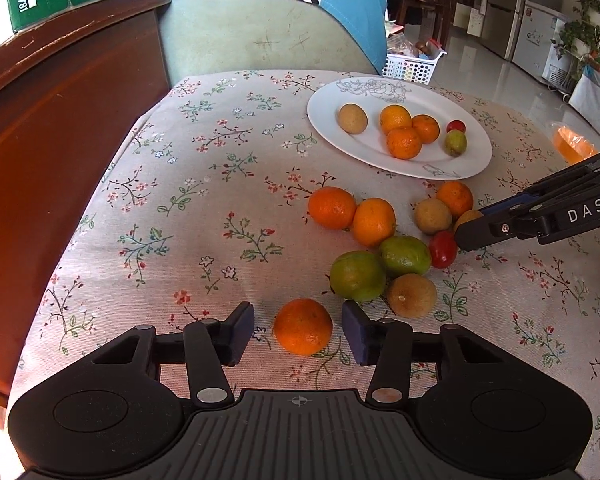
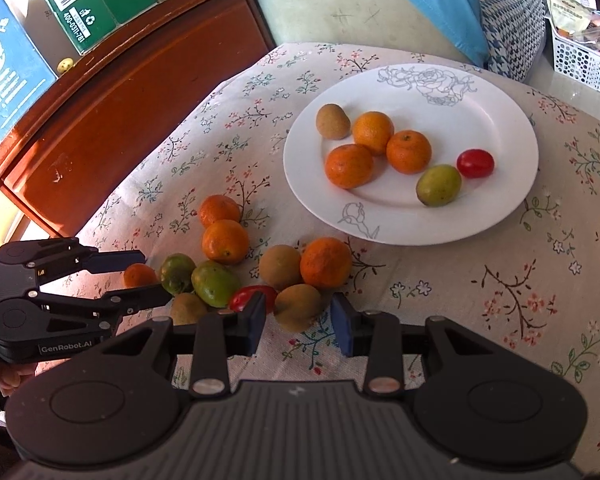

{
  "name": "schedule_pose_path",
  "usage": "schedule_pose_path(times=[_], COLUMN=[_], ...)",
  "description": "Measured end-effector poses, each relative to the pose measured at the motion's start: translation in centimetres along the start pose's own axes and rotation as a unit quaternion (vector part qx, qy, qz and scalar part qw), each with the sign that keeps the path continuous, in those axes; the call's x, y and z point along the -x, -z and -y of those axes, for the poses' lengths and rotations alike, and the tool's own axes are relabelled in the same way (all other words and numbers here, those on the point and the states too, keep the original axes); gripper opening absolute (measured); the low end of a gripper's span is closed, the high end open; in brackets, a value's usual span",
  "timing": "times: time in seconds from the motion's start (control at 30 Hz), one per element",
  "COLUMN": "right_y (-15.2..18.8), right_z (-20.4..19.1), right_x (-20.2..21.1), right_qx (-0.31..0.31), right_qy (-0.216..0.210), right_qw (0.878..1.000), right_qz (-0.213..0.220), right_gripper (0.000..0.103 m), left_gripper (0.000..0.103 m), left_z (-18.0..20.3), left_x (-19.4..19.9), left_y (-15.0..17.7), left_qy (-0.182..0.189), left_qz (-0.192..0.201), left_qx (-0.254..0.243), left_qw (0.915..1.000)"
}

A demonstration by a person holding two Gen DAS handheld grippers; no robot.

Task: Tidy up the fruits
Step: 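Close the right tool on a brown kiwi while the left tool grasps an orange, then carry the kiwi and orange over the white plate with both tools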

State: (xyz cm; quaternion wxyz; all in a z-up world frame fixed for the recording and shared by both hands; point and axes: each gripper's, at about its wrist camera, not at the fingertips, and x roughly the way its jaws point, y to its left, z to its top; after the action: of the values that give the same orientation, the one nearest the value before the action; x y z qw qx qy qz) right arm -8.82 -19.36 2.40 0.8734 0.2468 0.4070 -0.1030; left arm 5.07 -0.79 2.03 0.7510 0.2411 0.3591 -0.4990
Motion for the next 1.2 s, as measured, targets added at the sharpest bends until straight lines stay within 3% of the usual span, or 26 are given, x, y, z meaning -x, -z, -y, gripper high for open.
schedule_pose_path(times=[0.17, 0.27, 0.57, 1.0, 1.2], right_y=[0.0, 0.0, -0.1, -0.3, -1.4], right_z=[0.1, 0.2, -0.3, -0.7, -0.4], right_x=[-0.1, -0.1, 0.8, 2.2, 3.5], right_qx=[0.001, -0.003, 0.014, 0.030, 0.026], right_qy=[0.001, -0.005, -0.022, -0.043, -0.049], right_qw=[1.000, 1.000, 1.000, 0.998, 0.997], right_qz=[0.000, -0.004, 0.009, 0.022, 0.049], right_gripper=[0.032, 0.027, 0.027, 0.027, 0.027], left_gripper=[0.040, 0.026, 0.026, 0.026, 0.026], left_z=[0.3, 0.7, 2.3, 4.6, 5.4], left_x=[0.0, 0.2, 1.2, 3.8, 4.4], left_y=[0.0, -0.1, -0.9, -3.0, -4.8], left_qy=[0.004, 0.000, -0.035, -0.034, -0.039], left_qz=[-0.002, -0.007, -0.032, 0.001, 0.025], left_qx=[0.000, -0.005, -0.020, -0.026, -0.017], left_qw=[1.0000, 1.0000, 0.9987, 0.9991, 0.9988])
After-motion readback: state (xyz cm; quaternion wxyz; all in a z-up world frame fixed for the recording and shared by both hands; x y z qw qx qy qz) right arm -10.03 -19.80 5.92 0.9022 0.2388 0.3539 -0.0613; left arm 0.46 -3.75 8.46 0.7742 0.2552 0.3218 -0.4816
